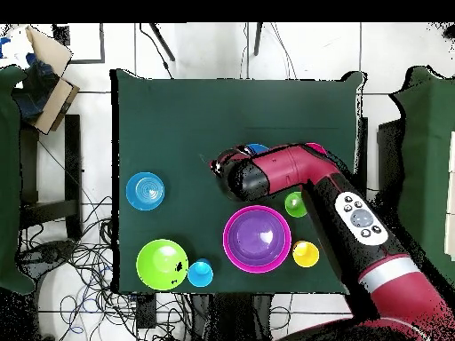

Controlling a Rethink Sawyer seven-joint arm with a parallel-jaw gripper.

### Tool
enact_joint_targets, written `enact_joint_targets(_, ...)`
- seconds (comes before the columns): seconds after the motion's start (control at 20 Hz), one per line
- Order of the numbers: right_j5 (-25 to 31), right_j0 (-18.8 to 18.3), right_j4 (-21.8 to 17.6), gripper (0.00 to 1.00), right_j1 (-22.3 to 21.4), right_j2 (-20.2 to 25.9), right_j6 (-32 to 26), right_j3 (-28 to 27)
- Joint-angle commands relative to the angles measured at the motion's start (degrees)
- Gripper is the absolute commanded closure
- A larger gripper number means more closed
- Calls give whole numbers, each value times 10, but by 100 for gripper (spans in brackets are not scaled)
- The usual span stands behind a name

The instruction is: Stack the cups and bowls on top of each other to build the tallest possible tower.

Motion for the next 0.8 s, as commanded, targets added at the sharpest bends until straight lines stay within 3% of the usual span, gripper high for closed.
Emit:
enact_joint_targets(0.05,-42,-5,-1,0,2,-28,41,1)
enact_joint_targets(0.2,-59,9,-12,0,-15,-51,70,8)
enact_joint_targets(0.4,-80,45,-24,0,6,-83,93,-22)
enact_joint_targets(0.8,-87,67,-6,0,4,-104,89,-29)
